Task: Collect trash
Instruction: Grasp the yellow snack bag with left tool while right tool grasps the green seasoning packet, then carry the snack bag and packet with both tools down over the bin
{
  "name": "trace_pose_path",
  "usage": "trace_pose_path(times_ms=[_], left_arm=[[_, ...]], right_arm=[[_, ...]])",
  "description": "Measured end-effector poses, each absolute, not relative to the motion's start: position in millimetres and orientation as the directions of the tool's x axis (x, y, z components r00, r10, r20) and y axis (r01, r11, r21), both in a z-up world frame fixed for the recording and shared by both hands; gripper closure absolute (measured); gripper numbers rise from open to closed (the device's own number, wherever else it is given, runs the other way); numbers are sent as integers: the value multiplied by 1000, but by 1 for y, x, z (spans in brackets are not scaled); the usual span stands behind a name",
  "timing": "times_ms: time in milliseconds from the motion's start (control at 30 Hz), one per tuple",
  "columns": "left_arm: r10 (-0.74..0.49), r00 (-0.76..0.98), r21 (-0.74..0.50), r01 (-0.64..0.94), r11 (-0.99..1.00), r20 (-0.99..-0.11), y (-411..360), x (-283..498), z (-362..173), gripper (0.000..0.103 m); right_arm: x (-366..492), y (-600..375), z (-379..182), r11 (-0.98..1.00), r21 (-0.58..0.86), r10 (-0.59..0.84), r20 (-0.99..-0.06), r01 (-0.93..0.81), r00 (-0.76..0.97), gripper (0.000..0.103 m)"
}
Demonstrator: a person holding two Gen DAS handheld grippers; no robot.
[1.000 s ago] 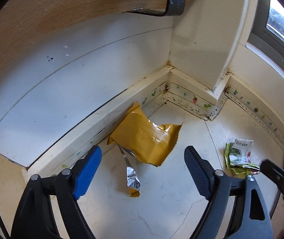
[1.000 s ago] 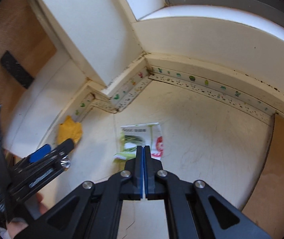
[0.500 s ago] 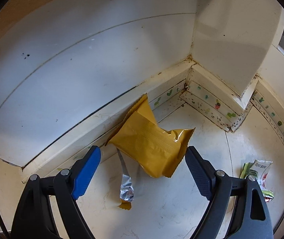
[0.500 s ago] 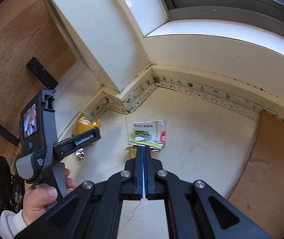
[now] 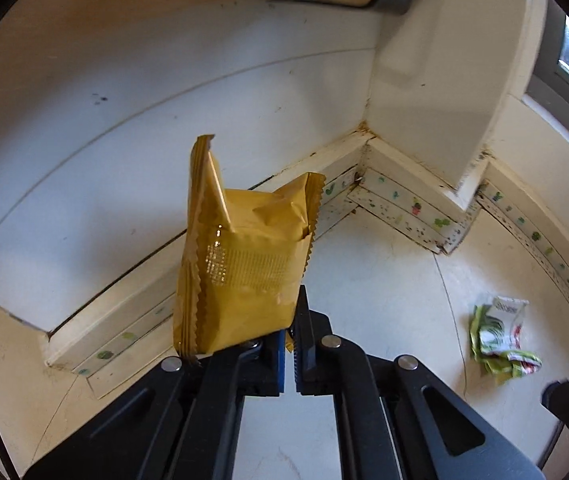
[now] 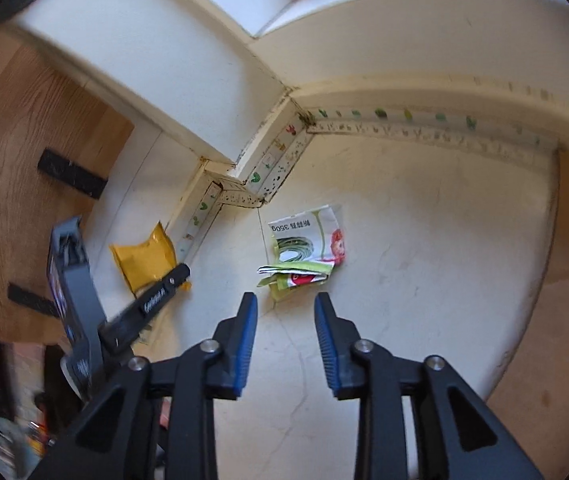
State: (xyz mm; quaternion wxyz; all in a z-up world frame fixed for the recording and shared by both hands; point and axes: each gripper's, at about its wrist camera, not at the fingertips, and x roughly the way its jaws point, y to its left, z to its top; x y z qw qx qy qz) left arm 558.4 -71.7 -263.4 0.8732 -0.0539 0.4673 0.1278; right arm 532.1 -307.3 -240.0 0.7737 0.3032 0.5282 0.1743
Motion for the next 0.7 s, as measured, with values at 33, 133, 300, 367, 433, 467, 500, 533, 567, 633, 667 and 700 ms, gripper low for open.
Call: trace_pose_path(times_ms=[33,133,300,367,433,467,500,533,567,633,667,700], left_arm=[[166,538,18,-268,963,-826,-72,554,-262,102],[140,553,-9,-258,966,-822,-66,534,-255,102],[91,566,-70,-257,964,-819,-57,504,-246,102],[84,574,-77,-250,965,-814,-51,495,-244,102],[74,590,-88,-241,967,-804,-59,484,-238,102],[72,594,-89,-237,967,-801,-63,483,-237,102],[63,598,-99,-235,967,-799,-61,479,-235,102],[55,600,-108,-232,967,-798,-60,477,-233,102],[50,602,-113,-231,966,-797,-60,473,-231,102],[40,607,-121,-222,967,-793,-60,466,-226,102],[37,609,-122,-217,969,-792,-61,461,-224,102],[32,610,-122,-210,970,-792,-61,457,-222,102]], right_arm=[[533,-308,-243,738,671,602,-704,75,377,71],[541,-308,-256,696,700,615,-697,160,370,71],[553,-311,-277,590,743,637,-669,316,382,71],[557,-310,-281,564,746,635,-666,355,391,71],[561,-309,-286,533,752,636,-659,389,402,71],[562,-308,-287,525,755,638,-655,393,406,71],[563,-306,-287,526,755,635,-655,392,410,72],[565,-303,-287,541,743,625,-668,394,404,78],[566,-301,-288,550,734,617,-679,398,399,87],[564,-299,-288,556,733,612,-680,392,404,89],[564,-298,-288,563,731,608,-682,385,406,90],[563,-297,-288,570,729,606,-684,379,405,92]])
